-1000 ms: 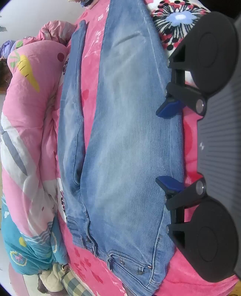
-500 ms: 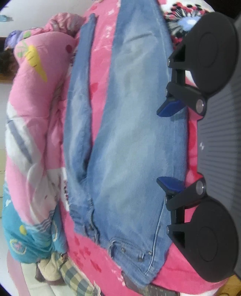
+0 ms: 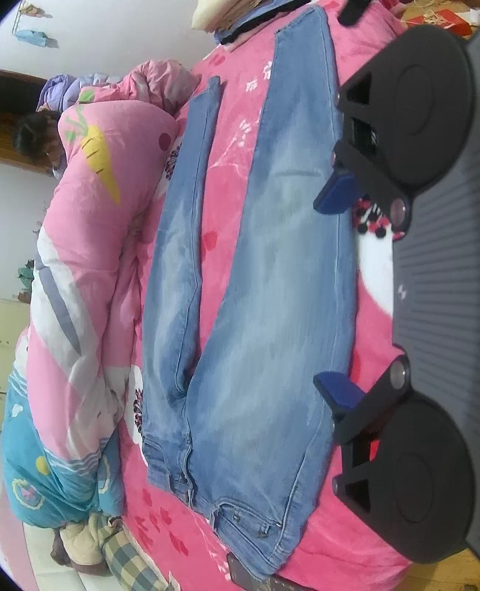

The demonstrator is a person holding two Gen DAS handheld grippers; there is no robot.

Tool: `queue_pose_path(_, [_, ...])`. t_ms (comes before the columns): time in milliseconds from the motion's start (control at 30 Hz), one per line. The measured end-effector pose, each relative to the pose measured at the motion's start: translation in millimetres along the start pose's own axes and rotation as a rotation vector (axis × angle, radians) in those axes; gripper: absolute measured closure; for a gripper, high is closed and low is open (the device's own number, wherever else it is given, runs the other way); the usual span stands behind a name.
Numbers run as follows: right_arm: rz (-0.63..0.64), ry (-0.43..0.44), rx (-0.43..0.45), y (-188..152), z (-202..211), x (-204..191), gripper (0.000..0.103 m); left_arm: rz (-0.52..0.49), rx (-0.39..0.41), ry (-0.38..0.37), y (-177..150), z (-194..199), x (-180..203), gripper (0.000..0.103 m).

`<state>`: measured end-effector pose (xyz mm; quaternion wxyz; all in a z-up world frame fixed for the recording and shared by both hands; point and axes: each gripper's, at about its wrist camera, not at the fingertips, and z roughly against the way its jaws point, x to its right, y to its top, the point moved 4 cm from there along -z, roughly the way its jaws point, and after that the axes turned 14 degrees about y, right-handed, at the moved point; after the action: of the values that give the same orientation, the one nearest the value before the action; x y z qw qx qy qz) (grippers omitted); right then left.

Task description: Fold clothes

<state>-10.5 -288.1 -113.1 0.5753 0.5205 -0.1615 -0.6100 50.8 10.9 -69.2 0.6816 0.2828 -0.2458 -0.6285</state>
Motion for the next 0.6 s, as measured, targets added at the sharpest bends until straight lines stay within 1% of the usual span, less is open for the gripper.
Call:
queue_pose_path(33, [0.018, 0.001, -0.026, -2.2, -5.1, -8.7, 0.002, -0.001, 0.004, -0.001, -0.4, 2.7, 1.4, 0.0])
queue_pose_path(133, [0.05, 0.01, -0.074, -8.0, -15.6, -28.9, 0.002, -0.007, 0.022, -0.011, -3.3, 10.1, 3.7, 0.0])
queue_pose_path(233, [0.052, 0.037, -0.097, -16.6, -18.4, -46.3, 0.002, -0.018, 0.026, 0.026, -7.4, 12.0, 4.0, 0.0])
queue_pose_path(300, [0.053, 0.033, -0.107, -21.5, -19.5, -54.0, 0.002, -0.017, 0.009, 0.034, -9.6, 10.7, 3.0, 0.0])
queue_pose_path(400, [0.054, 0.018, -0.122, -26.0, -20.2, -60.8, 0.002, 0.002, -0.045, 0.015, -11.9, 6.2, 0.2, 0.0])
queue_pose_path(500, [0.069, 0.004, -0.129, -26.3, -20.1, -66.0, 0.002, 0.035, -0.057, 0.012, -13.4, 5.5, -4.7, 0.0])
queue_pose_path(600, [0.088, -0.007, -0.125, -26.5, -21.3, -70.4, 0.002, 0.043, -0.062, 0.02, -14.8, 6.5, -5.4, 0.0])
